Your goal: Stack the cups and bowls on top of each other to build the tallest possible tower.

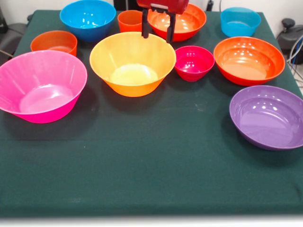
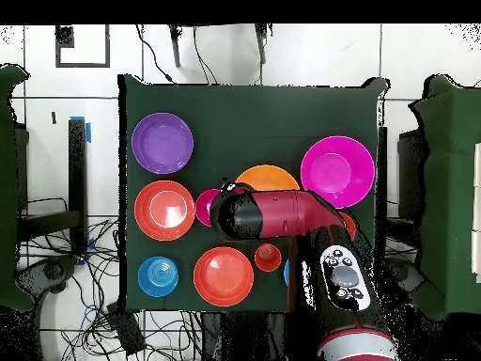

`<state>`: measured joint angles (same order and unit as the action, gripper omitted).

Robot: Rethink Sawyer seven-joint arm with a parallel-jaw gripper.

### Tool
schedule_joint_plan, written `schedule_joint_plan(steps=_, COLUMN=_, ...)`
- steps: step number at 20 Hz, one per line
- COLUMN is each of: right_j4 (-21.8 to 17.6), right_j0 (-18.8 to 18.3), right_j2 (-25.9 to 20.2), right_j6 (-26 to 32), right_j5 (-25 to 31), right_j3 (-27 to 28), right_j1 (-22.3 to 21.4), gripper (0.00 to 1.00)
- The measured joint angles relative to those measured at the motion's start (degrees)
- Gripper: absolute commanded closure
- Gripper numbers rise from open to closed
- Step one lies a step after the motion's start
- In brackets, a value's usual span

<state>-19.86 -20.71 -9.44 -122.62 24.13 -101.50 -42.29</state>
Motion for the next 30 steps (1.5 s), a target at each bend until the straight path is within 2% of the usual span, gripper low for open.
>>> schedule_joint_plan(steps=10, right_j4=-0.04, right_j0=-0.37, right_j2=-2.52, right_j6=0.0, right_j5=4.05, right_j3=6.74, right_j1=1.92, gripper=0.0)
schedule_joint_plan(steps=17, right_j4=-0.05, right_j0=-0.55, right_j2=-3.36, right_j6=0.0, right_j5=4.83, right_j3=11.17, right_j1=4.07, gripper=0.0)
schedule_joint_plan(steps=30, right_j4=-0.08, right_j0=-1.51, right_j2=-5.85, right_j6=0.0, right_j5=9.52, right_j3=15.32, right_j1=5.47, gripper=0.0)
